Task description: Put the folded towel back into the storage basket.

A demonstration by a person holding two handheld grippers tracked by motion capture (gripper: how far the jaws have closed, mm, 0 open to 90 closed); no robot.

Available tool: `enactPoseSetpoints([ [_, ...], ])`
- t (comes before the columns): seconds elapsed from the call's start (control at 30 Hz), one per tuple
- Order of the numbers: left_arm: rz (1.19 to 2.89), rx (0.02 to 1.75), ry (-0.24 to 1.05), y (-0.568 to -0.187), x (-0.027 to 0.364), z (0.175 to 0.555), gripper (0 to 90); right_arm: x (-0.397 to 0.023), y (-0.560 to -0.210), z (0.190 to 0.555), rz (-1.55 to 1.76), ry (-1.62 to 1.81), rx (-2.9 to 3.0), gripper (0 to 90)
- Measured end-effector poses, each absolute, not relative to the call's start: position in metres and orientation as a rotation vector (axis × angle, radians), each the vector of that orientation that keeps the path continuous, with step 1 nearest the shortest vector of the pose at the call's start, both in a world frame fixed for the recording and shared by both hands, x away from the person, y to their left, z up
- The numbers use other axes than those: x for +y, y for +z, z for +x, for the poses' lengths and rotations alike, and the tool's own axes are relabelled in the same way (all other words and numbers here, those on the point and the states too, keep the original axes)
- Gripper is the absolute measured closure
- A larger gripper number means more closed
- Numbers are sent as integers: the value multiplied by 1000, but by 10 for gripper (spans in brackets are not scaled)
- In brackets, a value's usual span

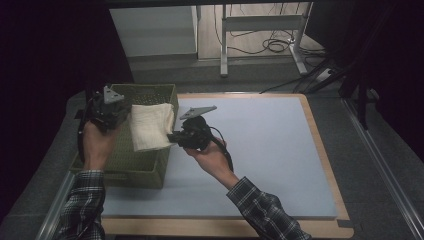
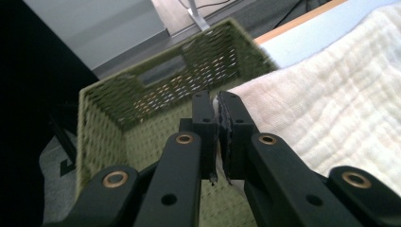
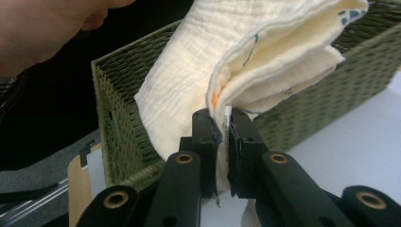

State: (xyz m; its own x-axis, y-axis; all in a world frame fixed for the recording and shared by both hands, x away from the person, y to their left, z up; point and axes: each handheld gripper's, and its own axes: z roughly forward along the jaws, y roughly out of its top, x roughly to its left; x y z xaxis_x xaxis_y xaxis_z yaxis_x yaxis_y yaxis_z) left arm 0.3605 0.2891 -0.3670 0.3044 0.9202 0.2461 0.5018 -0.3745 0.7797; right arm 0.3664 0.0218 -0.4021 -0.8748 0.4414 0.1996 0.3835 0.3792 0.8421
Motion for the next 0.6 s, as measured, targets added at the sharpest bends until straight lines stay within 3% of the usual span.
enactPoseSetpoints([
  [0.6,1979,1378,905,-398,342,344,862,98,-433,346,739,1469,2675,823],
])
